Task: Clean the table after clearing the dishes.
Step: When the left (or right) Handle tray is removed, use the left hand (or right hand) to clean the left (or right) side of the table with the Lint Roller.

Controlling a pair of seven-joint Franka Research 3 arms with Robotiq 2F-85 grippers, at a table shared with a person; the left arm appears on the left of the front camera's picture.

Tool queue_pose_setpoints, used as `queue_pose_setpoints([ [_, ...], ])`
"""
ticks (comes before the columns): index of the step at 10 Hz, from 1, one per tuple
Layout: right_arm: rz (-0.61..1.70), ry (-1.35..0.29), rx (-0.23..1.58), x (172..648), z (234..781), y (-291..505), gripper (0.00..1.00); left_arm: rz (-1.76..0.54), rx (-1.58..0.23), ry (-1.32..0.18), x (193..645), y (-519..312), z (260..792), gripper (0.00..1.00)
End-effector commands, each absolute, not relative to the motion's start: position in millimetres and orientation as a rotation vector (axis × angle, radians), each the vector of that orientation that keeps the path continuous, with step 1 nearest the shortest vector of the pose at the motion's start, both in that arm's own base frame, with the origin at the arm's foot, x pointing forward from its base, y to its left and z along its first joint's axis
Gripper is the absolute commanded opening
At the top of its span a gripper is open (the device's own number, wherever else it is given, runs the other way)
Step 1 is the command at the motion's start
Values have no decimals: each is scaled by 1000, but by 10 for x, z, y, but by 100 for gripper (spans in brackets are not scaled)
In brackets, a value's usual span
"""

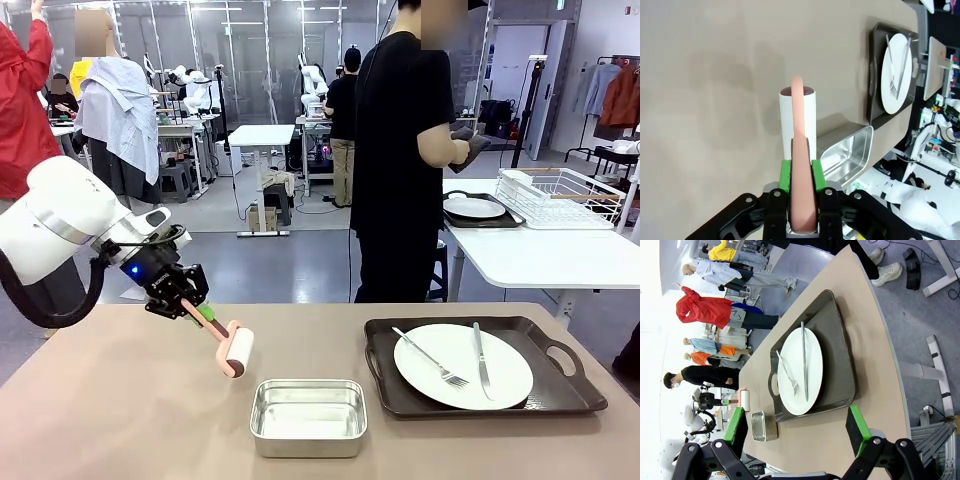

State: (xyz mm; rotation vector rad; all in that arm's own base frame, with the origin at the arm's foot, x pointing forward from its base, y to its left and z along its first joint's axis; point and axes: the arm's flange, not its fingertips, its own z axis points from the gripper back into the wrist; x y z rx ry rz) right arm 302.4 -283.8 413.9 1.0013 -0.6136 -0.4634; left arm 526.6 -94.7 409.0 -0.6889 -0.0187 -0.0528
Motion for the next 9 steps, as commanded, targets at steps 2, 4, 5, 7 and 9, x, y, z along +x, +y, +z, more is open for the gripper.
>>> queue_pose_setpoints([
  [2, -448, -613, 997, 2977, 4146, -2824, 100, -40, -766, -44, 5406, -795, 3814, 21],
  [4, -448, -613, 997, 2977, 4146, -2824, 100, -31, -812, -41, 5413, -653, 3552, 21],
  [5, -448, -613, 997, 2977, 4146, -2824, 100, -4, -816, -37, 5408, -530, 3431, 21],
  [7, -448, -613, 997, 2977, 4146, -2824, 100, -1, -847, -30, 5376, -197, 3241, 21],
  [9, -448, -613, 997, 2977, 4146, -2824, 100, -20, -863, -49, 5322, 99, 3215, 21],
])
